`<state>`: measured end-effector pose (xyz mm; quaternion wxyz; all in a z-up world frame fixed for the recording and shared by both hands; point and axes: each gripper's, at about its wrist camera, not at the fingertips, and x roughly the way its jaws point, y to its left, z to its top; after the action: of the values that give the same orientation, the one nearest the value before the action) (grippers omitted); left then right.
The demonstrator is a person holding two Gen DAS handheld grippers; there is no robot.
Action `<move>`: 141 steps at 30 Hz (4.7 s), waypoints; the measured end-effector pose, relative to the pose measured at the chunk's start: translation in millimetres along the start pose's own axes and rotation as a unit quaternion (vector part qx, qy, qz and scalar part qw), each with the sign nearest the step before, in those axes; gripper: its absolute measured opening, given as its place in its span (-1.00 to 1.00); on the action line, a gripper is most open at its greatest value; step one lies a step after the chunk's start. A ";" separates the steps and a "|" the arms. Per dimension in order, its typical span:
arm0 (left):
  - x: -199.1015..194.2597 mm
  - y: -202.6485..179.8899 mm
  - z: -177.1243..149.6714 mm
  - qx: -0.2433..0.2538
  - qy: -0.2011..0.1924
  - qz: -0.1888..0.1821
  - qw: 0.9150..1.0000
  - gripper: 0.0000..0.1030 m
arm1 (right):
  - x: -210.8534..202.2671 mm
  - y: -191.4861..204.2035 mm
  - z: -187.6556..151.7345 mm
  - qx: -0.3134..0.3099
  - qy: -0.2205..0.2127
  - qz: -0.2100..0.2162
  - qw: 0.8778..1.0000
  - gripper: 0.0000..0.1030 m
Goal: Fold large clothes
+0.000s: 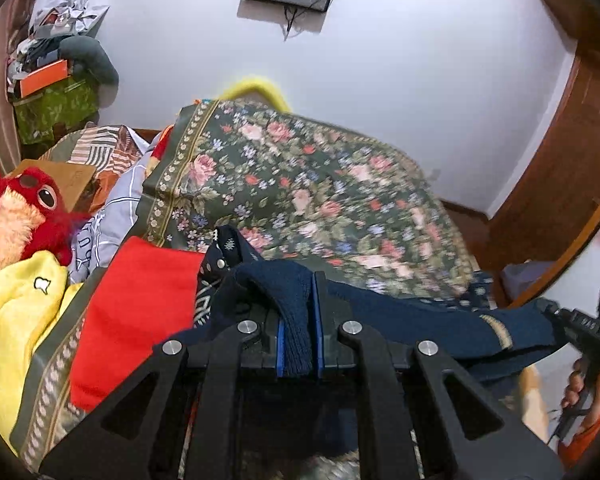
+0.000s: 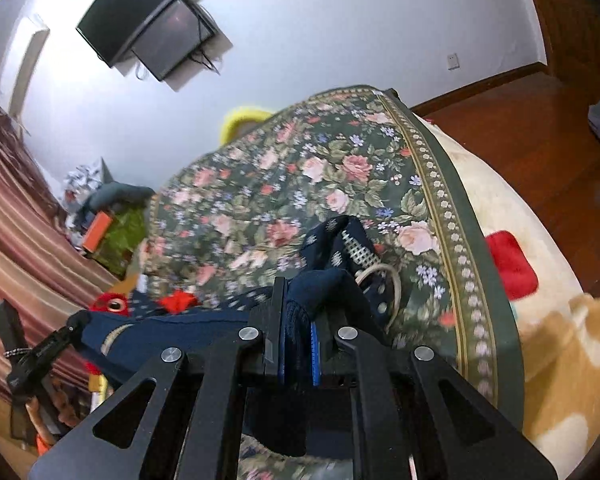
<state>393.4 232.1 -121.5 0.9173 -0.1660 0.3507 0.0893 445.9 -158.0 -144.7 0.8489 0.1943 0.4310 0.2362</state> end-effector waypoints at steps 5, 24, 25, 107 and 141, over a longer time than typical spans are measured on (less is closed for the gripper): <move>53.2 10.3 -4.0 -0.005 0.035 0.028 0.999 -0.80 | 37.9 -17.5 0.1 0.005 0.018 -0.019 1.000 -0.85; 64.6 28.7 -24.8 0.014 0.102 0.034 0.994 -0.03 | 10.9 -42.4 -19.9 -0.015 0.044 -0.074 0.996 -0.51; 57.2 29.5 -23.5 0.013 0.095 0.036 0.995 0.08 | 4.6 -40.6 -22.0 -0.022 0.042 -0.076 0.996 -0.51; -24.4 100.9 -105.5 -0.011 0.071 0.138 0.988 0.66 | -22.0 -68.8 -97.9 -0.023 0.095 -0.172 0.980 0.41; 13.6 52.9 -137.1 0.000 0.039 0.078 0.996 -0.80 | 38.1 -16.0 -114.9 -0.103 0.129 -0.097 0.982 0.43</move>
<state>304.5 231.5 -239.2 0.8932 -0.1412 0.3982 0.1540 374.6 -134.8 -241.1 0.8205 0.0311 0.5272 0.2188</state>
